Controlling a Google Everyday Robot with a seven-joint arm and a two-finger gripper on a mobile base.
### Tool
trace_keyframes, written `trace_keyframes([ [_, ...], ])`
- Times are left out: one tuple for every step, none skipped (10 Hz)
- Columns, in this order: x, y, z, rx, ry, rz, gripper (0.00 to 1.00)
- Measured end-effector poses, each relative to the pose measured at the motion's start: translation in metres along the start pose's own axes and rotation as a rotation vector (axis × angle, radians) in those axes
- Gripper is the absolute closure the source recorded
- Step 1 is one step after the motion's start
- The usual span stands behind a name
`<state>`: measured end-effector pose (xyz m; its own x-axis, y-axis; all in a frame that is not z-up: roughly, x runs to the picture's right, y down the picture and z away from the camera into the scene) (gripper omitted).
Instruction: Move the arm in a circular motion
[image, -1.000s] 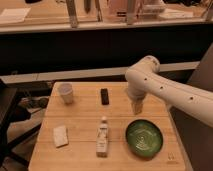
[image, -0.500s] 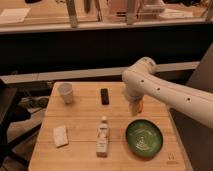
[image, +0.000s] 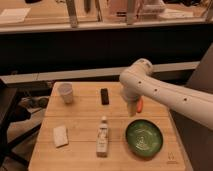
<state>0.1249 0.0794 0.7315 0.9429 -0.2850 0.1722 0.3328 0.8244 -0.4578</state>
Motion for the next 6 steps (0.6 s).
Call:
trace_keyframes([
  [0.0002,0.0011,0.0016,0.000,-0.001,-0.003,0.20],
  [-0.0004,0.0015,0.0036,0.000,-0.001,-0.008,0.20],
  [-0.0004,0.0024,0.0049,0.001,-0.002,-0.010,0.20],
  [-0.0008,0.0029,0.0060,0.001,-0.004,-0.013,0.20],
  [-0.0010,0.0031,0.0064,0.002,-0.005,-0.015,0.20],
  [-0.0014,0.0037,0.0076,0.002,-0.005,-0.019,0.20],
])
